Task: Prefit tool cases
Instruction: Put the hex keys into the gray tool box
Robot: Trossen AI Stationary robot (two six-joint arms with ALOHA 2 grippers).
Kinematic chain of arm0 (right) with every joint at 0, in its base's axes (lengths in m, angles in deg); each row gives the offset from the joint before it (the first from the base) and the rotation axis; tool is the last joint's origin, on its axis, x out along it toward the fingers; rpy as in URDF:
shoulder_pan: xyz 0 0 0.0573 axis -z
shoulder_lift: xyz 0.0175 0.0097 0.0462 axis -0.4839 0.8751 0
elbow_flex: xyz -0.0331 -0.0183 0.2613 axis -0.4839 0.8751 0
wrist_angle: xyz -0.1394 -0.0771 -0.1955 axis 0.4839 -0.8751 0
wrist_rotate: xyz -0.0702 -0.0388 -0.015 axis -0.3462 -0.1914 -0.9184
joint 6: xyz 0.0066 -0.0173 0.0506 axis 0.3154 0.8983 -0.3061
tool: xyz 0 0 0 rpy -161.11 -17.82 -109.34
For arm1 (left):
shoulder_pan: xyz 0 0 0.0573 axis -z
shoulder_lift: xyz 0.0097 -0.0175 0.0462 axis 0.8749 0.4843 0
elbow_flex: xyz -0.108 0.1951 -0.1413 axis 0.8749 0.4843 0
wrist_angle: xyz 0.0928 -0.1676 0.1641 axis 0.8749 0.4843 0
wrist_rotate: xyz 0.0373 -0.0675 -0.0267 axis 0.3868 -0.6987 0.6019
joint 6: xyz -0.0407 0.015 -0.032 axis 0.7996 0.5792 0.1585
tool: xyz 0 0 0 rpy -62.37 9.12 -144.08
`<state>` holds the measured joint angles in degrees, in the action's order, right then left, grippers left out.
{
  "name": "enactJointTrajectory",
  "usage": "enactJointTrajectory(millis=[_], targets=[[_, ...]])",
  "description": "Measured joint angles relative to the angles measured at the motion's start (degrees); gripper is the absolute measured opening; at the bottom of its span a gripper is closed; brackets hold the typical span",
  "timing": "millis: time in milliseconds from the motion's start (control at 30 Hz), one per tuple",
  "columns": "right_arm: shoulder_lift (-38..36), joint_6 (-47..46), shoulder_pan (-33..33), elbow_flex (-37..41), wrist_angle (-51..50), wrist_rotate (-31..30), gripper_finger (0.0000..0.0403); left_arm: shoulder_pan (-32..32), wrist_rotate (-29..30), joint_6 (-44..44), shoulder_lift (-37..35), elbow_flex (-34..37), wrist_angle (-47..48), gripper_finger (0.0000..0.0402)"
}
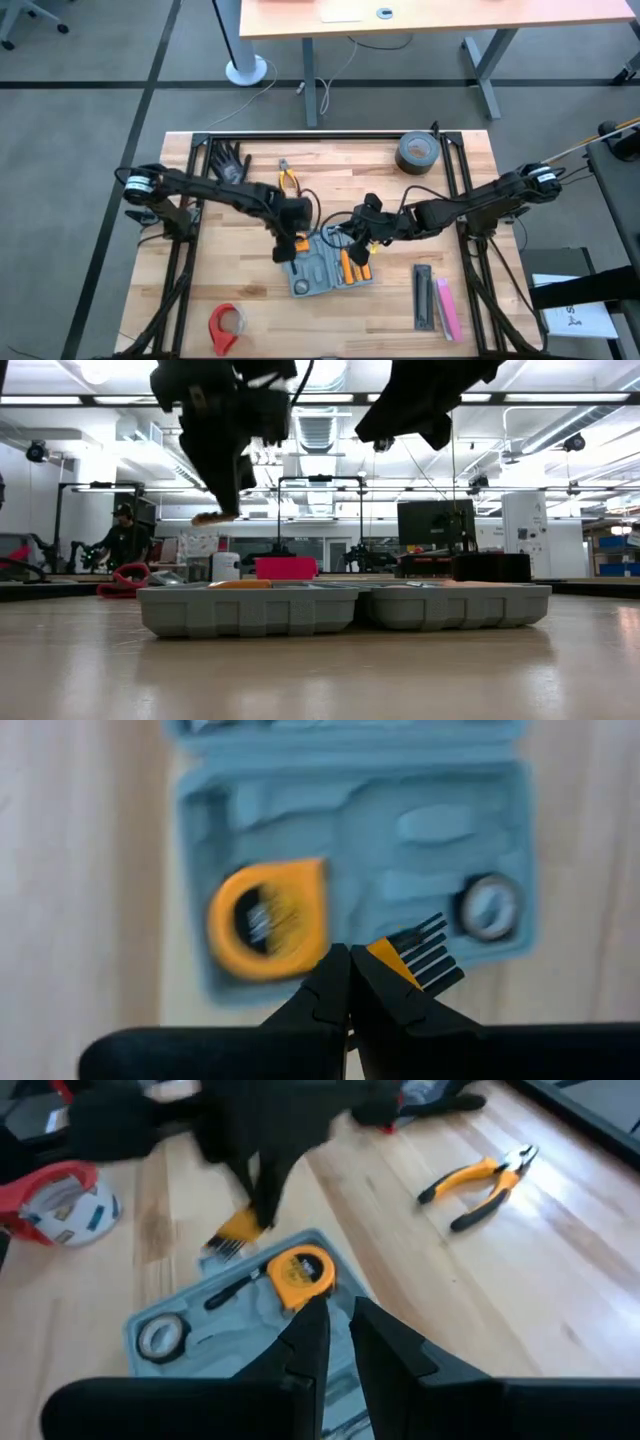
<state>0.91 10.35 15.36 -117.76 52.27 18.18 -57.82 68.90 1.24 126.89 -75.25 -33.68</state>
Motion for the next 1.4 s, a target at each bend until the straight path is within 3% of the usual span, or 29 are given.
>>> enactJointTrajectory(millis=[200,333,533,733,1400], targets=[[-0.7,0.8,0.3,0.0,0.0,-1.4,0.0033,5.5,0.0,-0.8,2.2,0.0,-7.8,0.0000],[-0.7,0.3,0.3,0.0,0.1,-1.4,0.0033,7.3,-0.1,-4.3,5.2,0.0,-7.6,0.0000],[-0.7,-1.7,0.2,0.0,0.2,-1.4,0.0040,7.8,0.4,-8.5,8.7,0.0,-7.4,0.0000],[-0.6,-2.4,0.2,0.0,0.3,-1.4,0.0040,8.1,4.5,-10.1,9.2,0.0,-8.1,0.0000],[-0.5,-2.5,0.2,0.0,0.7,-1.3,0.0032,9.4,4.6,-13.5,9.2,0.1,-10.1,0.0000]])
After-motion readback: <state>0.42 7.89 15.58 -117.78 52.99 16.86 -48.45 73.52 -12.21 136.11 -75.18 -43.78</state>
